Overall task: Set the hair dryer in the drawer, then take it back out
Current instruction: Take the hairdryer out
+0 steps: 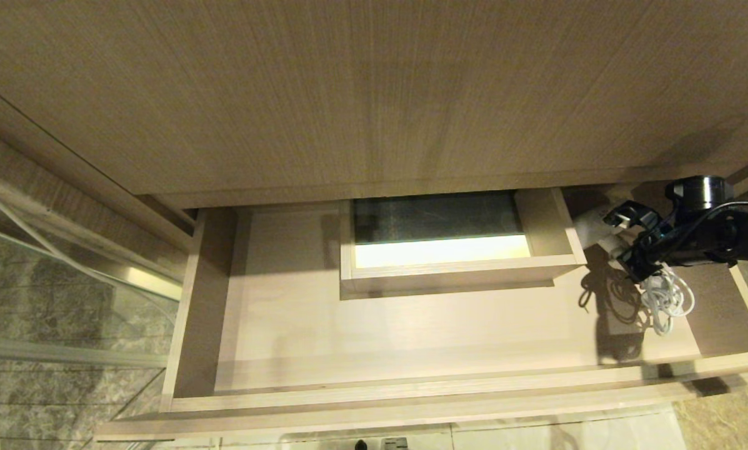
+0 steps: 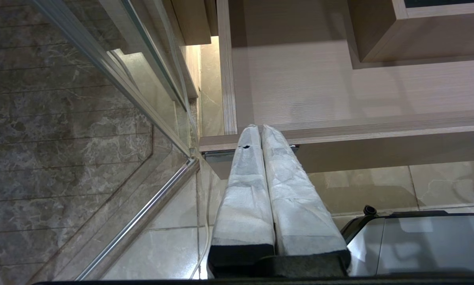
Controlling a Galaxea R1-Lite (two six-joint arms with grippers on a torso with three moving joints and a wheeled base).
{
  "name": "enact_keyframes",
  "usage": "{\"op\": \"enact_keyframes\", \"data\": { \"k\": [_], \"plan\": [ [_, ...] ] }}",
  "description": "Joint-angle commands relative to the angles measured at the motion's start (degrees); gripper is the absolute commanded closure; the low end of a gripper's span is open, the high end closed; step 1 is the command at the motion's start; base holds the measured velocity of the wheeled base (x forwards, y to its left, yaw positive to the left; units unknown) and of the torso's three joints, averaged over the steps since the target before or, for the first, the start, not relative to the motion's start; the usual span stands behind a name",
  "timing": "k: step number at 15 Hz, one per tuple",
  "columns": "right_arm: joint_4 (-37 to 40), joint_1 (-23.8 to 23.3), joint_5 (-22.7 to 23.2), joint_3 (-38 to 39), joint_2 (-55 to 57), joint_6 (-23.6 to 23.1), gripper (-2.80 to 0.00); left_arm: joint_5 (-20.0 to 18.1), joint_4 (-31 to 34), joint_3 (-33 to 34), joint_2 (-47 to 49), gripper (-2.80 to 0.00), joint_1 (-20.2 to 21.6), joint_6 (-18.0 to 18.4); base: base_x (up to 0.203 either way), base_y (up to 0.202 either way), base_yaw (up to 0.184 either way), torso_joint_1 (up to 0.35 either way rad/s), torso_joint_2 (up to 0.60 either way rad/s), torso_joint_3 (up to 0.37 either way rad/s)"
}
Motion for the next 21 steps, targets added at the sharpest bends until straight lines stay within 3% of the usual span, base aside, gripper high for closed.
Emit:
{"op": "enact_keyframes", "data": {
  "k": [1,14,21],
  "plan": [
    [0.5,-0.3,0.2,1.7,-4.0,-0.8,0.00,0.0,0.0,0.0,0.0,0.00,0.0,0.0,0.000,0.000,0.000,0.000,0.00,0.000],
    [5.0,-1.7,-0.1,8.5,-19.9,-1.0,0.00,0.0,0.0,0.0,0.0,0.00,0.0,0.0,0.000,0.000,0.000,0.000,0.00,0.000],
    [7.0,-4.1,-0.3,16.0,-40.8,-0.8,0.00,0.0,0.0,0.0,0.0,0.00,0.0,0.0,0.000,0.000,0.000,0.000,0.00,0.000]
  ]
}}
